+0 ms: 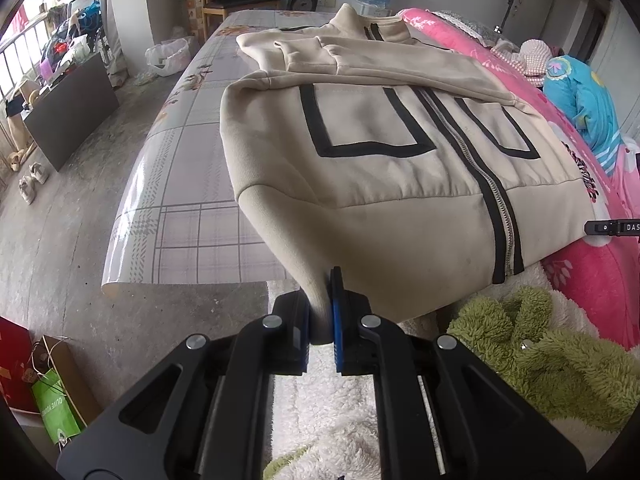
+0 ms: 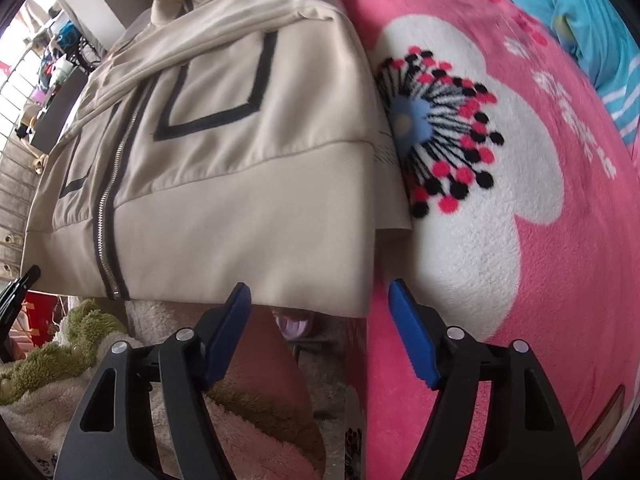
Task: Fold large clothes
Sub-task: 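Grasp the jacket hem with the left tool and lift it, then fold the hem up toward the collar with the left tool while the right tool grasps the hem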
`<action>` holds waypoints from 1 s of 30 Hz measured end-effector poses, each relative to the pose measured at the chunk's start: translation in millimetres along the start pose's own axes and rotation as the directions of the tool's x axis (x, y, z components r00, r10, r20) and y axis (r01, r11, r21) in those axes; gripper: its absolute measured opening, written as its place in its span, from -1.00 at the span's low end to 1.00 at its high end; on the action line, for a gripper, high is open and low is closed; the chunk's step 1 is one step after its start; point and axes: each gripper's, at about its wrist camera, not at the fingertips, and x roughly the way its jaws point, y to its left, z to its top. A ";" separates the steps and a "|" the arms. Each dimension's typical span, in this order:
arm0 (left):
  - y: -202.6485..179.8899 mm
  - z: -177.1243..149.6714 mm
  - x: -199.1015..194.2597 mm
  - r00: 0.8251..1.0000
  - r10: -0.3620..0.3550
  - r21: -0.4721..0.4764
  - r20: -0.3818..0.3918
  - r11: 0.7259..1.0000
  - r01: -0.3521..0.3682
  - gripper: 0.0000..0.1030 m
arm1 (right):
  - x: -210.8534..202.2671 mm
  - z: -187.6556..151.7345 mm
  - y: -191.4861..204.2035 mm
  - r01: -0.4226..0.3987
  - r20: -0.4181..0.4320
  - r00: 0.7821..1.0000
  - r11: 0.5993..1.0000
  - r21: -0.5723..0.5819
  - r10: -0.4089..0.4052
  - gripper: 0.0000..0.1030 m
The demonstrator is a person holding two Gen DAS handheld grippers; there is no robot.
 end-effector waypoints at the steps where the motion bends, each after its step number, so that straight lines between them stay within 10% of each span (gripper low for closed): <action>1: 0.2 -0.3 0.3 1.000 0.001 -0.001 0.000 1.000 -0.001 -0.85 | 2.2 0.0 -3.2 -0.002 -0.004 1.000 1.000 0.005 0.002 0.30; 4: 0.0 -0.7 1.8 1.000 0.010 -0.002 -0.006 1.000 -0.010 -0.85 | 9.5 -2.0 -14.0 0.000 -0.019 1.000 1.000 0.024 0.000 0.16; 11: -4.8 1.2 -6.2 1.000 0.005 0.011 0.025 1.000 -0.006 -0.87 | 3.5 -10.1 -20.0 -0.069 -0.007 0.998 0.997 0.041 0.069 -0.86; 19: -3.4 14.7 -34.9 0.988 -0.097 -0.020 0.121 0.995 0.100 -0.90 | -47.3 -11.2 -13.5 -0.152 0.139 0.979 0.988 0.017 0.148 -0.90; 30: 27.6 85.2 -40.5 0.957 -0.162 -0.122 0.240 0.973 0.196 -0.91 | -83.9 76.8 13.0 -0.218 0.346 0.912 0.975 -0.051 0.222 -0.90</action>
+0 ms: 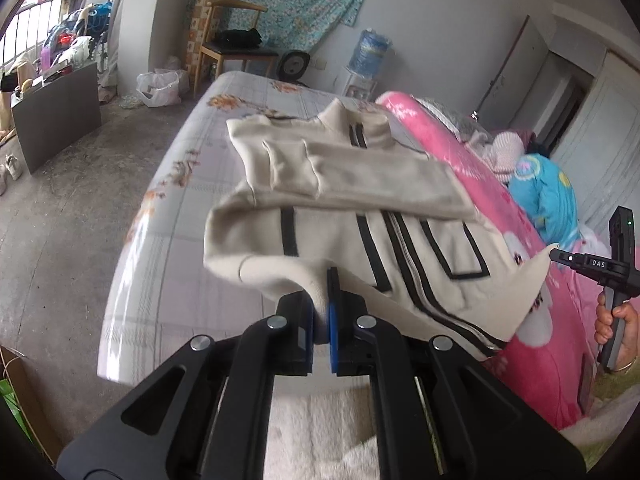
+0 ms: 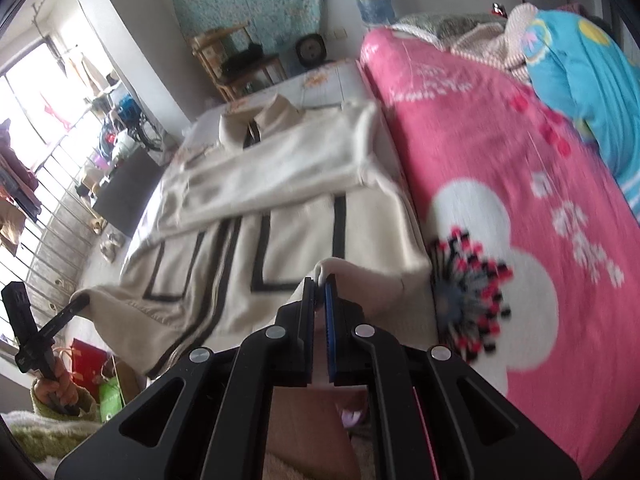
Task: Fold large clothes
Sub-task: 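Fold the hem up toward the collar with the left tool while the right tool grasps the hem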
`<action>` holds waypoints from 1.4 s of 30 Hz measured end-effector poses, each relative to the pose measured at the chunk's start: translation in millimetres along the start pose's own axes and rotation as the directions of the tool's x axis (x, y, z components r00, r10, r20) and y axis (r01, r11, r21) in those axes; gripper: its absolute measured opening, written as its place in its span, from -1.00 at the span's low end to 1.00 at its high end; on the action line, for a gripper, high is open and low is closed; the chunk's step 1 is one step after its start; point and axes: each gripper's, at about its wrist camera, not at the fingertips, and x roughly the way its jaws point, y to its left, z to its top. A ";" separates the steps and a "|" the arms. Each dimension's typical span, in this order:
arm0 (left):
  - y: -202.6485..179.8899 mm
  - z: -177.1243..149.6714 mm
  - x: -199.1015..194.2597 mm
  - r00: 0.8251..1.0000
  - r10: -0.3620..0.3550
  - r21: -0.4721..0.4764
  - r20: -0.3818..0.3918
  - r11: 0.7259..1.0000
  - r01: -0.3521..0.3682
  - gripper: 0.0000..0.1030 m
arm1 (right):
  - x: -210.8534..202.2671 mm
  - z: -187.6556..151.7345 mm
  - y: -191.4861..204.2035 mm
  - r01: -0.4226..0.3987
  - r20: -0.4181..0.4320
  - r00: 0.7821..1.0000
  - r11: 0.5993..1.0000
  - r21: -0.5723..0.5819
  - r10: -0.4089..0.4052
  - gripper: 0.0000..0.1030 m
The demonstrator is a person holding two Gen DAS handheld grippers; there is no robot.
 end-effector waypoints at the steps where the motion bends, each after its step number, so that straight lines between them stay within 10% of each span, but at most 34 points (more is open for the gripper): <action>1: 2.6 6.5 3.8 1.000 -0.001 -0.009 0.001 1.000 0.001 -0.91 | 4.0 8.3 1.2 -0.002 0.011 1.000 1.000 0.000 0.002 -0.90; 13: 63.4 63.2 103.0 0.993 0.012 -0.191 -0.120 0.981 -0.035 -0.71 | 129.5 85.7 -30.1 0.127 -0.002 0.992 0.984 0.122 -0.128 -0.85; 21: 90.5 59.8 88.6 0.994 0.070 -0.217 -0.086 0.972 -0.087 -0.42 | 113.7 56.0 -40.0 0.138 0.026 0.989 0.978 0.159 -0.144 -0.02; 27: 54.3 45.9 88.4 0.993 -0.038 -0.082 -0.113 0.996 0.029 -0.20 | 103.4 38.1 1.6 -0.001 0.001 1.000 0.996 0.093 0.001 0.27; 31: 12.4 37.8 119.3 0.981 -0.051 0.034 -0.185 0.998 0.058 -0.19 | 142.2 31.1 50.7 -0.136 -0.135 0.980 0.989 0.054 0.143 0.27; 37: -24.7 18.3 164.2 0.967 0.174 0.243 -0.183 0.962 -0.127 -0.51 | 194.9 16.8 105.1 -0.121 -0.245 0.964 0.991 -0.064 0.102 0.27; 42: -32.0 12.7 165.1 0.967 0.223 0.314 -0.123 0.933 -0.175 -0.97 | 197.5 11.7 124.5 -0.040 -0.229 0.973 0.984 -0.176 -0.001 -0.78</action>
